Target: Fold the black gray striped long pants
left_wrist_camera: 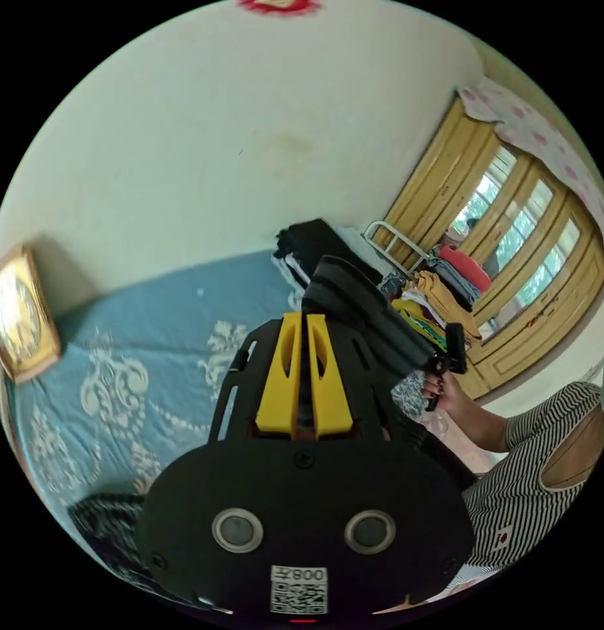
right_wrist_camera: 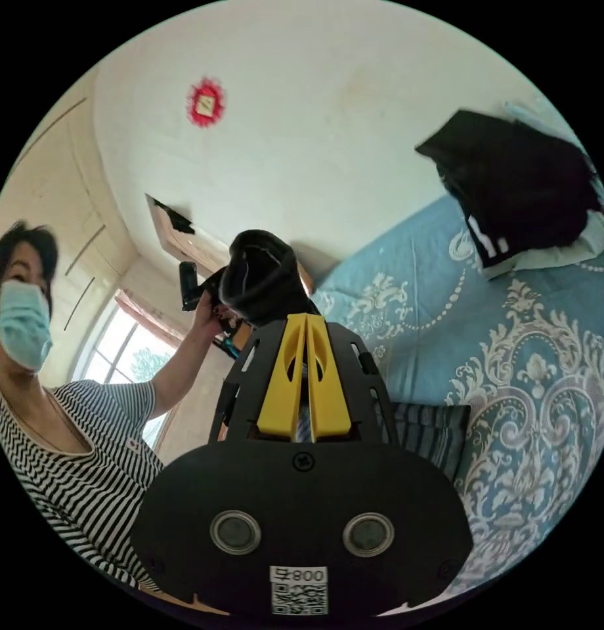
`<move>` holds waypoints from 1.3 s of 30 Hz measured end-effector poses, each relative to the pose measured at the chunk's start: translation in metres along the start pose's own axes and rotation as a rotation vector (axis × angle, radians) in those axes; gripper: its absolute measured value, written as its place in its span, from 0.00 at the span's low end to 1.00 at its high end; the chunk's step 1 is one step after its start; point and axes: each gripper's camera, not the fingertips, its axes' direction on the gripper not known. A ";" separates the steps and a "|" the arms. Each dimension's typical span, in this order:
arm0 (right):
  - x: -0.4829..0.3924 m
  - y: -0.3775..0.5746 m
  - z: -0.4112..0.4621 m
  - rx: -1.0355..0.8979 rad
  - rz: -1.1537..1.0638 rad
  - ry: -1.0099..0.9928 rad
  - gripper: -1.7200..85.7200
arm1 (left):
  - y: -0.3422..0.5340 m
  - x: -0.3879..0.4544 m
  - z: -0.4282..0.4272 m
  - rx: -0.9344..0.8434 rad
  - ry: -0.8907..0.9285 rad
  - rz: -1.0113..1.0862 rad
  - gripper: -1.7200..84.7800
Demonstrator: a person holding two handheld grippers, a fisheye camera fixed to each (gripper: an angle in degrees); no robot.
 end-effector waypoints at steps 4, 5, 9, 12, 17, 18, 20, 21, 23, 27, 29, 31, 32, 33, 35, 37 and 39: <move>-0.011 0.016 -0.049 0.122 -0.012 0.049 0.02 | -0.086 0.059 0.018 -0.042 -0.052 0.172 0.04; -0.008 0.015 -0.054 0.096 -0.005 0.079 0.02 | -0.097 0.066 0.027 -0.065 -0.070 0.199 0.04; 0.007 0.019 -0.062 0.043 0.039 0.199 0.02 | -0.141 0.091 0.128 -0.431 -0.270 0.288 0.05; 0.021 0.029 -0.056 -0.074 0.076 0.334 0.03 | -0.137 0.091 0.151 -0.474 -0.411 0.261 0.07; 0.038 0.053 -0.048 -0.283 0.171 0.433 0.06 | -0.081 0.080 0.123 -0.481 -0.133 0.195 0.11; 0.039 0.055 -0.047 -0.305 0.186 0.441 0.07 | -0.054 0.076 0.117 -0.514 -0.016 0.176 0.12; 0.039 0.061 -0.044 -0.391 0.220 0.427 0.09 | -0.010 0.070 0.110 -0.559 0.078 0.106 0.12; 0.038 0.063 -0.043 -0.410 0.226 0.428 0.09 | 0.020 0.065 0.106 -0.597 0.092 0.067 0.13; 0.028 0.068 -0.043 -0.466 0.226 0.453 0.09 | 0.060 0.057 0.098 -0.619 0.067 -0.039 0.13; 0.014 0.069 -0.047 -0.467 0.241 0.476 0.10 | 0.144 0.052 0.058 -0.548 0.157 -0.321 0.12; 0.011 0.056 -0.045 -0.449 0.225 0.504 0.10 | 0.172 0.058 0.040 -0.531 0.150 -0.389 0.12; 0.010 0.036 -0.040 -0.416 0.186 0.526 0.10 | 0.200 0.072 0.027 -0.587 0.118 -0.384 0.13; 0.011 0.020 -0.033 -0.400 0.165 0.539 0.10 | 0.206 0.076 0.026 -0.605 0.098 -0.374 0.13; 0.013 0.012 -0.029 -0.394 0.158 0.539 0.10 | 0.214 0.081 0.026 -0.631 0.082 -0.358 0.14; 0.019 -0.020 -0.006 -0.393 0.128 0.559 0.11 | 0.219 0.086 0.030 -0.664 0.047 -0.319 0.13; 0.026 -0.039 0.016 -0.428 0.135 0.588 0.11 | 0.220 0.088 0.034 -0.679 -0.026 -0.271 0.12; 0.032 -0.054 0.039 -0.495 0.152 0.589 0.11 | 0.219 0.089 0.035 -0.705 -0.068 -0.218 0.10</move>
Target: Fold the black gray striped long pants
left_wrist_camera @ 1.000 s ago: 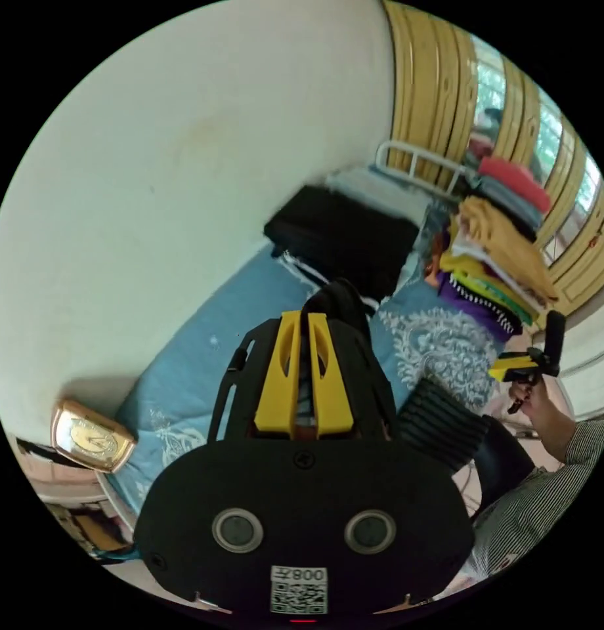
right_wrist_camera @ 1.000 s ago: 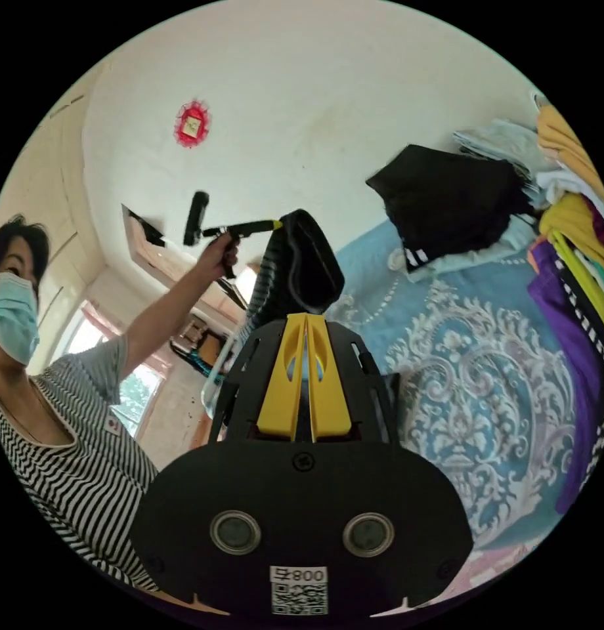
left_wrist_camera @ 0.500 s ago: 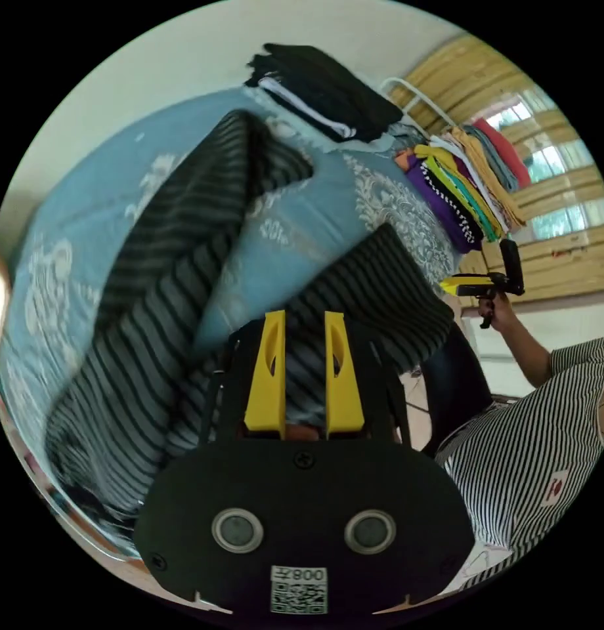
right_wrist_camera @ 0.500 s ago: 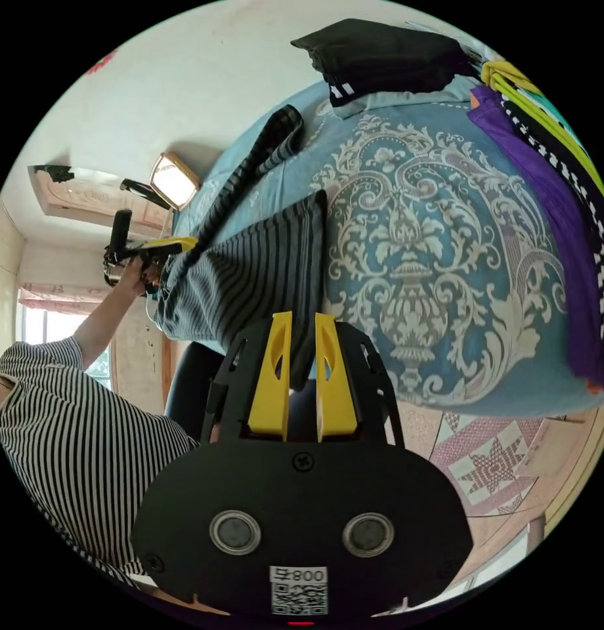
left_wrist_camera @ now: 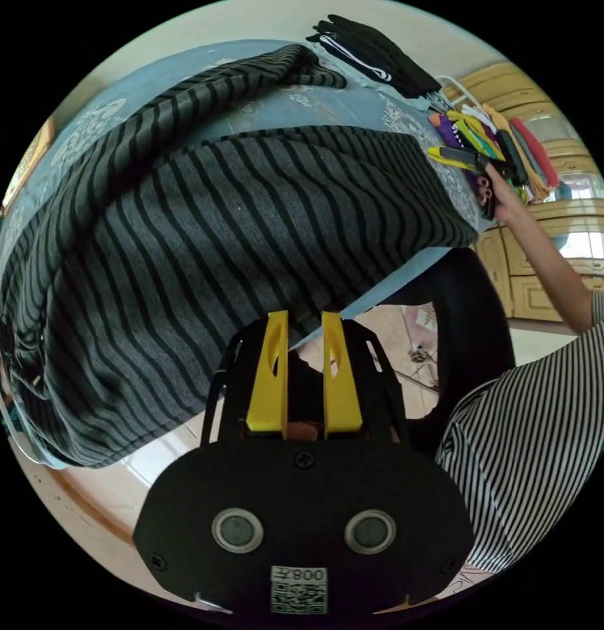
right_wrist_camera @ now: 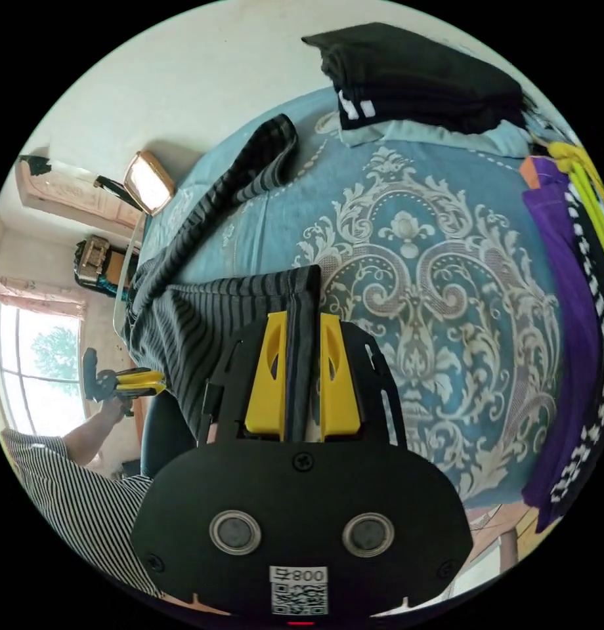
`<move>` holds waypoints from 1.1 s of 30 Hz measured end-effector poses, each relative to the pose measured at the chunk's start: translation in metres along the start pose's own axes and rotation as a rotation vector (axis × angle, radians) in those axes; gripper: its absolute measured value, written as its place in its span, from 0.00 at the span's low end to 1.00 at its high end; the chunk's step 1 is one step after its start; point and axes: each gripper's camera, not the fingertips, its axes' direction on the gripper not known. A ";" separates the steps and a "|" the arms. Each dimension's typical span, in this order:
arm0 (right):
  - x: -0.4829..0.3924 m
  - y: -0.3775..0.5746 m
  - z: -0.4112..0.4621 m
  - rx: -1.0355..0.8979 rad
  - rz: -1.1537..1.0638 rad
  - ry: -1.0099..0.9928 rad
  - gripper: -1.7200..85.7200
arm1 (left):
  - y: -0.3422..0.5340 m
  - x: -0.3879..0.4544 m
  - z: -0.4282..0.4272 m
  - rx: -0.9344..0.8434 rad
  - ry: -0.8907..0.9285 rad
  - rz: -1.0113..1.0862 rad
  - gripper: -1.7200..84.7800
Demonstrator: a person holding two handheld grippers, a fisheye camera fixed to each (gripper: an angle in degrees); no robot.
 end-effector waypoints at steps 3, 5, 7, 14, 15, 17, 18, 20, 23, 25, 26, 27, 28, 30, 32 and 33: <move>-0.015 -0.024 0.008 -0.041 -0.001 0.081 0.09 | 0.004 -0.001 0.000 -0.013 -0.050 0.049 0.07; -0.024 -0.038 0.003 -0.085 -0.038 0.084 0.07 | 0.008 -0.007 -0.002 -0.024 -0.015 0.046 0.06; -0.032 -0.048 -0.007 -0.121 -0.068 0.090 0.06 | 0.019 -0.016 -0.010 -0.006 0.055 0.030 0.05; -0.051 -0.076 -0.056 -0.103 -0.137 0.148 0.05 | 0.048 -0.024 -0.013 -0.033 0.128 0.098 0.05; -0.048 -0.079 -0.051 -0.115 -0.119 0.138 0.05 | 0.050 -0.030 -0.007 -0.035 0.120 0.078 0.06; -0.034 -0.090 -0.034 -0.174 -0.024 0.100 0.05 | 0.052 -0.041 -0.010 0.001 0.157 0.035 0.07; -0.032 -0.092 -0.035 -0.166 -0.005 0.086 0.05 | 0.055 -0.047 -0.018 0.051 0.191 0.036 0.07; -0.032 -0.099 -0.051 -0.058 0.038 0.085 0.05 | 0.060 -0.055 -0.035 0.136 0.193 0.045 0.09; -0.032 -0.114 -0.075 0.055 0.100 0.134 0.07 | 0.058 -0.079 -0.060 0.258 0.182 0.053 0.11; -0.041 -0.129 -0.083 0.123 0.075 0.082 0.08 | 0.040 -0.104 -0.074 0.325 0.144 0.069 0.13; -0.052 -0.144 -0.082 0.133 0.039 0.060 0.09 | 0.033 -0.110 -0.076 0.334 0.132 0.078 0.13; -0.059 -0.152 -0.079 0.127 0.011 0.062 0.10 | 0.018 -0.120 -0.080 0.347 0.088 0.097 0.13; -0.076 -0.169 -0.073 0.108 -0.055 0.076 0.10 | 0.001 -0.127 -0.084 0.353 0.035 0.126 0.14; -0.105 -0.195 -0.059 0.073 -0.168 0.105 0.10 | -0.026 -0.137 -0.087 0.334 -0.040 0.170 0.14; -0.142 -0.227 -0.041 0.033 -0.313 0.175 0.10 | -0.051 -0.143 -0.088 0.317 -0.112 0.220 0.15; -0.150 -0.234 -0.036 0.025 -0.347 0.194 0.10 | -0.067 -0.147 -0.087 0.294 -0.158 0.246 0.15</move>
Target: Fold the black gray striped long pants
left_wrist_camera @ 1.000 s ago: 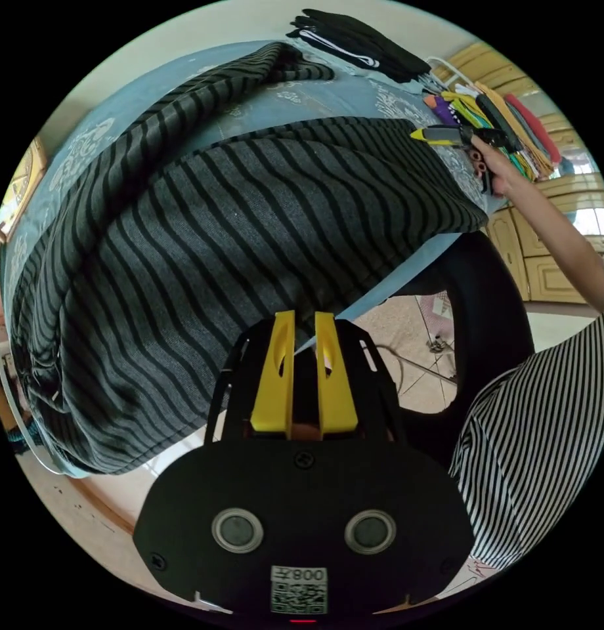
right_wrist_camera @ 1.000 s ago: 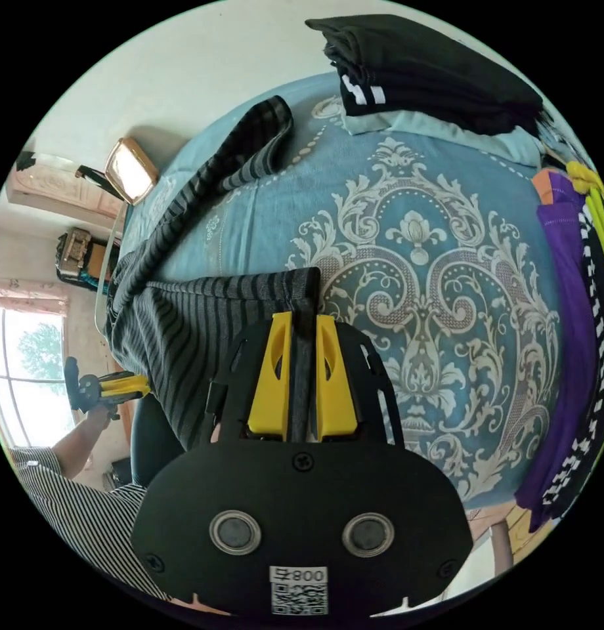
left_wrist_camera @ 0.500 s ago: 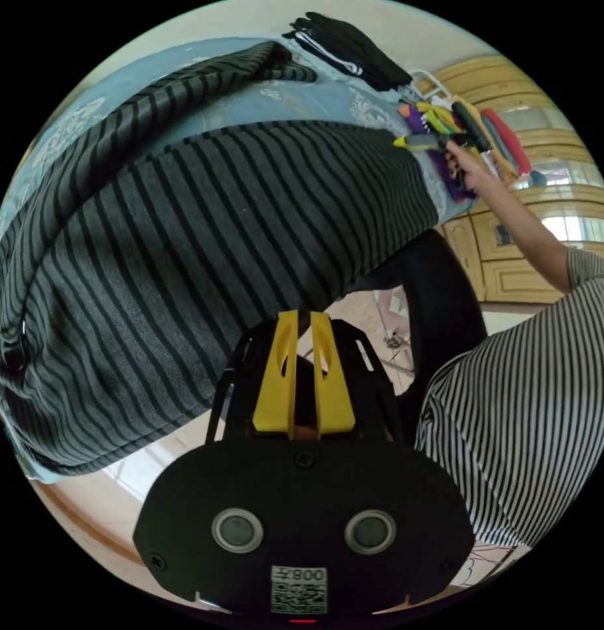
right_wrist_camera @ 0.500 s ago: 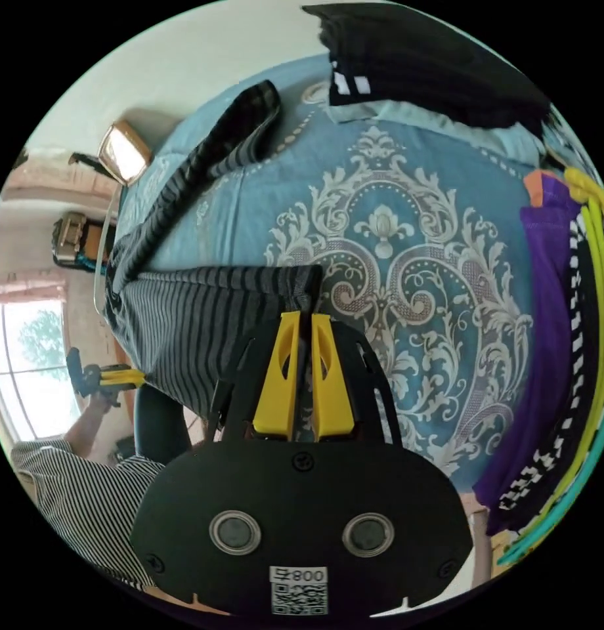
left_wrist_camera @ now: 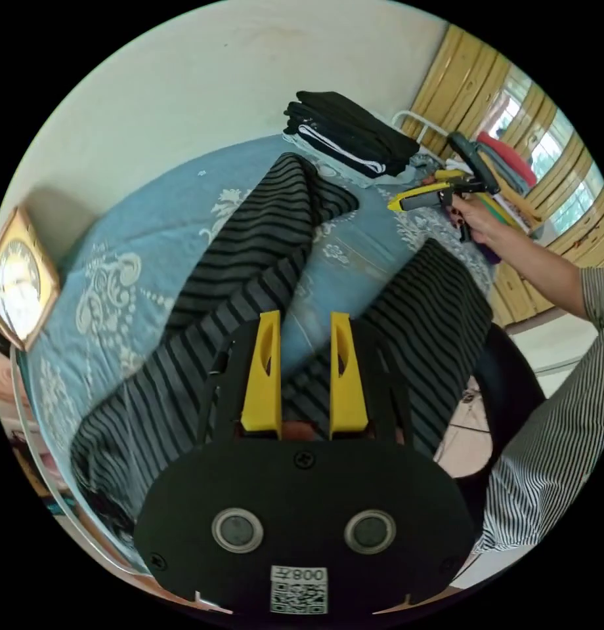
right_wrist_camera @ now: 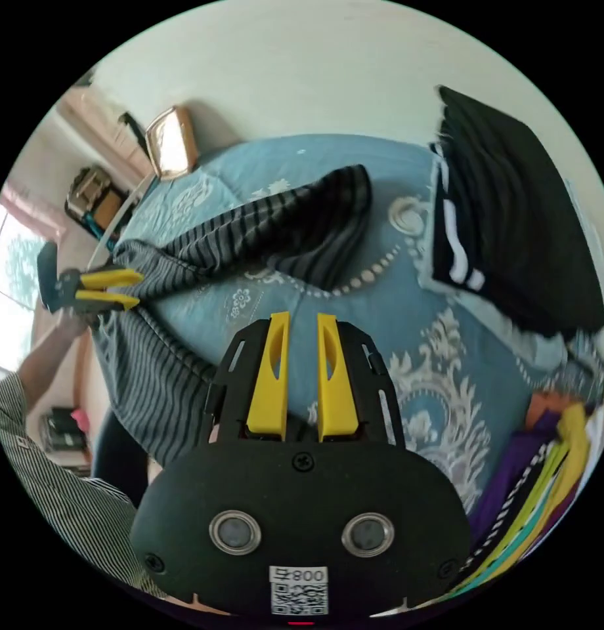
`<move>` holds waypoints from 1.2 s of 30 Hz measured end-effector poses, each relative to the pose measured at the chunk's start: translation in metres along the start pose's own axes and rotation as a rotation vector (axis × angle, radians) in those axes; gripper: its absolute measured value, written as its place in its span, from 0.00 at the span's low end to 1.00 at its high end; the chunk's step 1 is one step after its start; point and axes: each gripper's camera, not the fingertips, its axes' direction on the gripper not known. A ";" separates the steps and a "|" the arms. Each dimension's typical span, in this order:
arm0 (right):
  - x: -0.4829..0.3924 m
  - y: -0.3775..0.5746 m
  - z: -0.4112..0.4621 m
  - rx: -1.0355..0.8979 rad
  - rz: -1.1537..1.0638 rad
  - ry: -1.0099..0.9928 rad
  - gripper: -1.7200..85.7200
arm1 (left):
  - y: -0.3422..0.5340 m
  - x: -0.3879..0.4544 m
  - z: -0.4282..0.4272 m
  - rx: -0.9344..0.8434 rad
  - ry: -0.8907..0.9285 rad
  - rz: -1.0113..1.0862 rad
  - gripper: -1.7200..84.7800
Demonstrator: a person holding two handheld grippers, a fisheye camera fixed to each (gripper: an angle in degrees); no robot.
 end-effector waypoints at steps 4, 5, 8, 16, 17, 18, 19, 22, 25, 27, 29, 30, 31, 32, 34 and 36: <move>-0.030 -0.052 0.022 -0.049 -0.188 0.083 0.11 | -0.030 -0.015 0.031 -0.129 -0.079 0.142 0.13; -0.034 -0.061 0.026 -0.056 -0.218 0.105 0.10 | -0.032 -0.016 0.036 -0.162 -0.101 0.159 0.12; -0.031 -0.077 0.036 -0.072 -0.230 0.135 0.10 | -0.027 -0.024 0.042 -0.228 -0.191 0.242 0.07; 0.002 -0.090 0.042 -0.067 -0.142 0.028 0.08 | 0.043 -0.169 -0.047 0.134 0.095 -0.302 0.05; 0.003 -0.090 0.039 -0.048 -0.146 0.018 0.08 | 0.050 -0.178 -0.046 0.136 0.113 -0.330 0.05; 0.002 -0.089 0.037 -0.035 -0.149 0.019 0.09 | 0.061 -0.192 -0.044 0.151 0.153 -0.373 0.05; 0.000 -0.089 0.034 -0.011 -0.160 0.026 0.09 | 0.070 -0.201 -0.041 0.158 0.181 -0.393 0.05; 0.000 -0.089 0.024 0.066 -0.175 0.045 0.10 | 0.084 -0.208 -0.034 0.167 0.188 -0.385 0.05; 0.022 -0.094 0.011 0.160 -0.098 0.035 0.11 | 0.093 -0.215 -0.028 0.187 0.219 -0.373 0.05; 0.045 -0.098 0.007 0.202 -0.018 -0.003 0.12 | 0.097 -0.219 -0.027 0.191 0.225 -0.361 0.05; 0.078 -0.103 0.010 0.216 0.073 -0.075 0.13 | 0.102 -0.224 -0.026 0.196 0.228 -0.354 0.05; 0.085 -0.103 0.012 0.213 0.087 -0.092 0.13 | 0.104 -0.228 -0.025 0.200 0.236 -0.350 0.05; 0.099 -0.104 0.016 0.204 0.108 -0.131 0.13 | 0.107 -0.232 -0.025 0.201 0.238 -0.348 0.05; 0.109 -0.104 0.020 0.204 0.113 -0.152 0.14 | 0.108 -0.234 -0.024 0.202 0.239 -0.347 0.05; 0.122 -0.105 0.025 0.208 0.100 -0.150 0.14 | 0.112 -0.241 -0.022 0.204 0.246 -0.339 0.05; 0.135 -0.106 0.030 0.217 0.088 -0.172 0.15 | 0.114 -0.246 -0.020 0.199 0.246 -0.335 0.05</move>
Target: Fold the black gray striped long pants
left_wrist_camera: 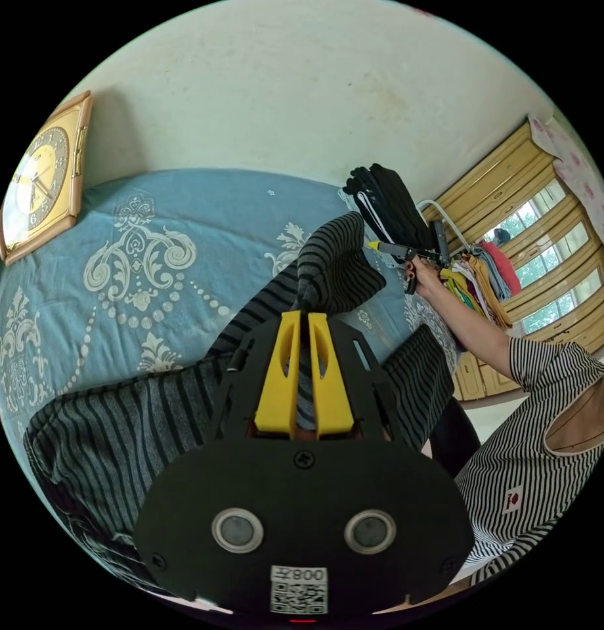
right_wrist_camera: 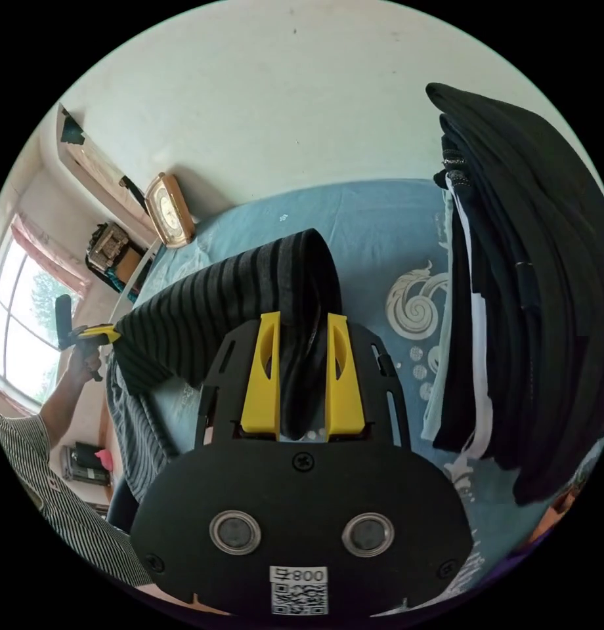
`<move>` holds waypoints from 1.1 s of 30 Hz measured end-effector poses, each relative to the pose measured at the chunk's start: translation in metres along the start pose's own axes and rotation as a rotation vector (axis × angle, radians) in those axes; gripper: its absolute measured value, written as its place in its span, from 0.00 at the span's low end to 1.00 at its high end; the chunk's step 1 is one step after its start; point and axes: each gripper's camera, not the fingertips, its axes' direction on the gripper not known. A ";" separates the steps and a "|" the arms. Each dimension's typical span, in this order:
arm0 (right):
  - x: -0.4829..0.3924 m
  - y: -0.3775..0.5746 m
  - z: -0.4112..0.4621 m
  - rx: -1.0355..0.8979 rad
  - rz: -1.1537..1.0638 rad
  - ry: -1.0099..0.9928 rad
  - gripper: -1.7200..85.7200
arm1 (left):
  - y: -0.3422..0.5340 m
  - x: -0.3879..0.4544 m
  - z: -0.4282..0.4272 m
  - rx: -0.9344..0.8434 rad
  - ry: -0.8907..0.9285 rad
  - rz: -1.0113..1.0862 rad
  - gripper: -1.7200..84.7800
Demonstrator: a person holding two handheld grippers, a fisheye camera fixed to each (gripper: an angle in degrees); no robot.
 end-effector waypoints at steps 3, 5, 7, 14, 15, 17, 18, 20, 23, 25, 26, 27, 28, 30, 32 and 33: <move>0.028 -0.002 0.005 0.009 0.009 -0.126 0.15 | 0.000 -0.010 0.000 0.000 0.000 0.000 0.05; 0.044 -0.002 0.009 0.015 0.004 -0.212 0.15 | 0.000 -0.016 0.001 0.000 0.004 -0.004 0.05; 0.049 -0.002 0.015 -0.026 -0.029 -0.236 0.15 | -0.001 -0.022 0.003 -0.001 0.007 -0.012 0.05; 0.072 0.016 0.003 -0.028 -0.025 -0.317 0.07 | -0.001 -0.025 0.000 -0.005 0.016 -0.011 0.05; 0.073 0.018 -0.003 -0.014 -0.028 -0.339 0.06 | -0.001 -0.022 -0.002 -0.005 0.021 -0.002 0.05; 0.073 0.031 -0.032 0.052 -0.060 -0.443 0.05 | 0.000 -0.015 -0.008 -0.004 0.021 0.017 0.05; 0.072 0.035 -0.039 0.060 -0.074 -0.461 0.05 | 0.001 -0.008 -0.013 -0.003 0.011 0.039 0.05; 0.064 0.051 -0.070 0.069 -0.128 -0.480 0.05 | 0.002 0.003 -0.021 -0.006 -0.011 0.074 0.05; 0.055 0.076 -0.119 0.140 -0.163 -0.536 0.05 | 0.007 0.025 -0.037 -0.010 -0.068 0.144 0.05; 0.050 0.096 -0.150 0.201 -0.177 -0.570 0.04 | 0.012 0.041 -0.052 -0.002 -0.116 0.204 0.04; 0.046 0.110 -0.172 0.248 -0.180 -0.581 0.04 | 0.013 0.045 -0.056 0.004 -0.127 0.216 0.04; 0.045 0.118 -0.182 0.271 -0.181 -0.588 0.04 | 0.015 0.051 -0.065 0.022 -0.145 0.238 0.04; 0.043 0.132 -0.201 0.314 -0.177 -0.605 0.04 | 0.016 0.055 -0.074 0.044 -0.145 0.259 0.04; 0.040 0.147 -0.225 0.365 -0.185 -0.620 0.04 | 0.014 0.060 -0.083 0.067 -0.105 0.293 0.04; 0.034 0.152 -0.245 0.369 -0.196 -0.583 0.04 | 0.006 0.062 -0.086 0.081 -0.089 0.311 0.04; 0.032 0.150 -0.248 0.359 -0.201 -0.573 0.04 | -0.001 0.062 -0.084 0.071 -0.098 0.322 0.04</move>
